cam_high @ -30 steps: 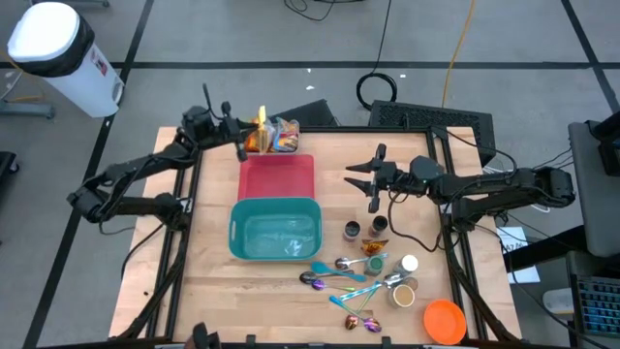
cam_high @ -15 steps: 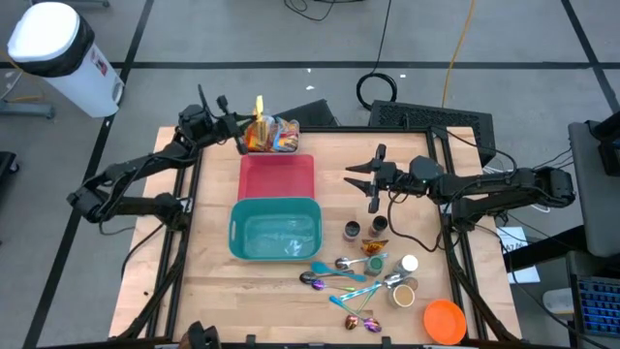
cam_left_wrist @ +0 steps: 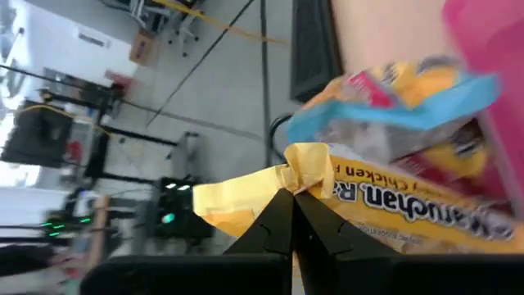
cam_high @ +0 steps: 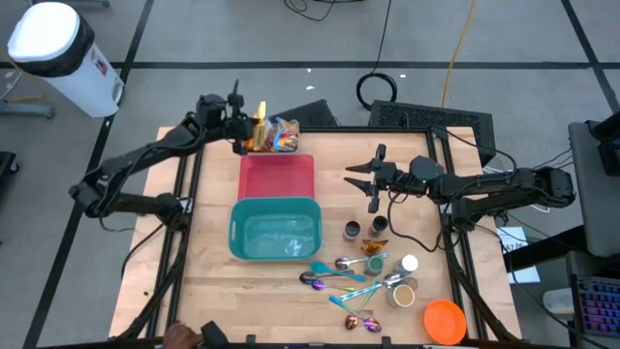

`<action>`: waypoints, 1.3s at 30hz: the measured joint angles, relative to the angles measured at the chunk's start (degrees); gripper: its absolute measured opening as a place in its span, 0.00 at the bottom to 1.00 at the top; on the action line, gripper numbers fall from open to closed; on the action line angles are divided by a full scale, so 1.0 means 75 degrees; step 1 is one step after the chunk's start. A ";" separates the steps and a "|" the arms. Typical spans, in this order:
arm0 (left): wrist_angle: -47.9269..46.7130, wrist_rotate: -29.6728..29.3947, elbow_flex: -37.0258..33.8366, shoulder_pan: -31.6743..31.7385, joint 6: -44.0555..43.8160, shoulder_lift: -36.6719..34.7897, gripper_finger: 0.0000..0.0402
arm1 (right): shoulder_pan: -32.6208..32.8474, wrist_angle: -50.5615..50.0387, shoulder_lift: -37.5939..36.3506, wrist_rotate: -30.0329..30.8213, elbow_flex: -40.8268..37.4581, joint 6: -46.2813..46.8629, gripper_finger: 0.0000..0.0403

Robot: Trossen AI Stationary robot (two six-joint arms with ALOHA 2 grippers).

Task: Pick & Place Food Item
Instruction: Put the yellow noodle pack into the gray bin

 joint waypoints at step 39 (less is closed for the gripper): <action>-0.1310 -0.0522 0.1129 -0.1328 -0.0768 0.2292 0.06 | 0.0000 -0.0003 0.0003 0.0000 0.0000 -0.0049 0.28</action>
